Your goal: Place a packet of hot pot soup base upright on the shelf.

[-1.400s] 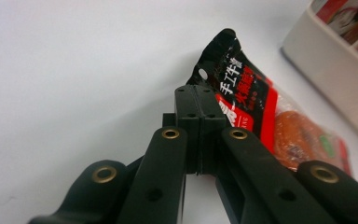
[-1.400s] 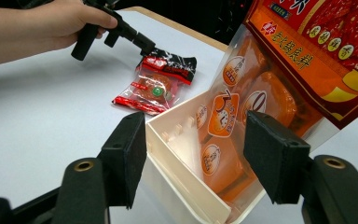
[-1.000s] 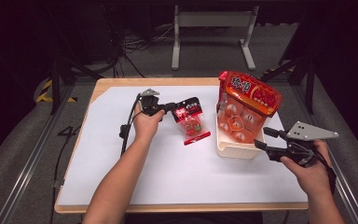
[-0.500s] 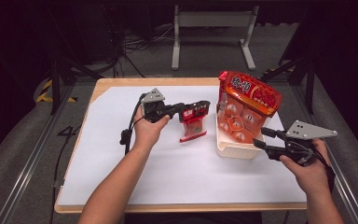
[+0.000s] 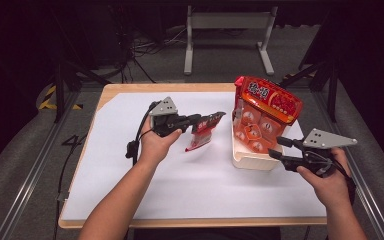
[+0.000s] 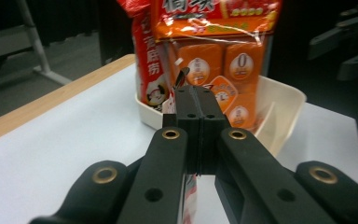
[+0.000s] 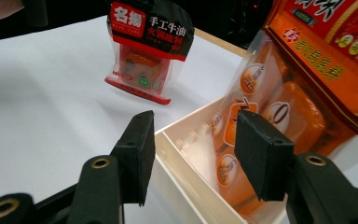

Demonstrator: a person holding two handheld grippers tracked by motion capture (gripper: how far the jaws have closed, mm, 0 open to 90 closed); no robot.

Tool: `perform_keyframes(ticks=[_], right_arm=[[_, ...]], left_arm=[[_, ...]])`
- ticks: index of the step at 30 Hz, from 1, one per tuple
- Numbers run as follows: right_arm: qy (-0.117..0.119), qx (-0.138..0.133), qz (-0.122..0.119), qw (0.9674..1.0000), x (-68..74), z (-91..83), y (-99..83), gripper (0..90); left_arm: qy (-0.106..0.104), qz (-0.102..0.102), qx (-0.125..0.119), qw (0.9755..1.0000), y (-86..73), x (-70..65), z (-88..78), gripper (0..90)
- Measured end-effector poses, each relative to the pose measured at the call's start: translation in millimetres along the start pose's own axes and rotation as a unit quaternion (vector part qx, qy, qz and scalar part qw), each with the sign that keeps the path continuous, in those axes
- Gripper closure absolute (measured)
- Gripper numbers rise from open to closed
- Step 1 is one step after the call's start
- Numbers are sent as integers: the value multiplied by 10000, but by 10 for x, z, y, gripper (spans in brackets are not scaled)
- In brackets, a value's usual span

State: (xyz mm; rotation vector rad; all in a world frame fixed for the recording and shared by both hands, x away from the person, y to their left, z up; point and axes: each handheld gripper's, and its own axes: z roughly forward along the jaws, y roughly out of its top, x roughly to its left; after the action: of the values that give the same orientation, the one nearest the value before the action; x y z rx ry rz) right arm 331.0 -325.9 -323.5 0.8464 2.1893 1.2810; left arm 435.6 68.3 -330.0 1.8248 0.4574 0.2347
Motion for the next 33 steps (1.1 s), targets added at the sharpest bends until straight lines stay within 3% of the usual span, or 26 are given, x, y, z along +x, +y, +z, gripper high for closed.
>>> perform_keyframes(ticks=[4, 8, 15, 24, 27, 29, 33], right_arm=[[103, 0, -40, 9999, 40, 70, 17, 453], [288, 8, -93, 9995, 106, 196, 28, 416], [550, 42, -224, 9982, 225, 391, 52, 398], [761, -45, -276, 9967, 314, 552, 107, 365], [926, -143, -318, 9951, 344, 590, 131, 363], [1028, -190, -355, 9939, 365, 600, 145, 377], [1167, -178, -543, 9915, 392, 595, 170, 531]], left_arm=[[-223, 68, -77, 9997, 59, -100, -65, 900], [-454, 359, -140, 9982, 145, -267, -133, 900], [-651, 644, -212, 9956, 223, -473, -213, 900], [-966, 713, -363, 9921, 229, -671, -319, 900], [-1053, 702, -375, 9913, 207, -703, -321, 900], [-1093, 661, -392, 9910, 185, -707, -316, 900], [-1052, 662, -368, 9916, 150, -700, -302, 900]])
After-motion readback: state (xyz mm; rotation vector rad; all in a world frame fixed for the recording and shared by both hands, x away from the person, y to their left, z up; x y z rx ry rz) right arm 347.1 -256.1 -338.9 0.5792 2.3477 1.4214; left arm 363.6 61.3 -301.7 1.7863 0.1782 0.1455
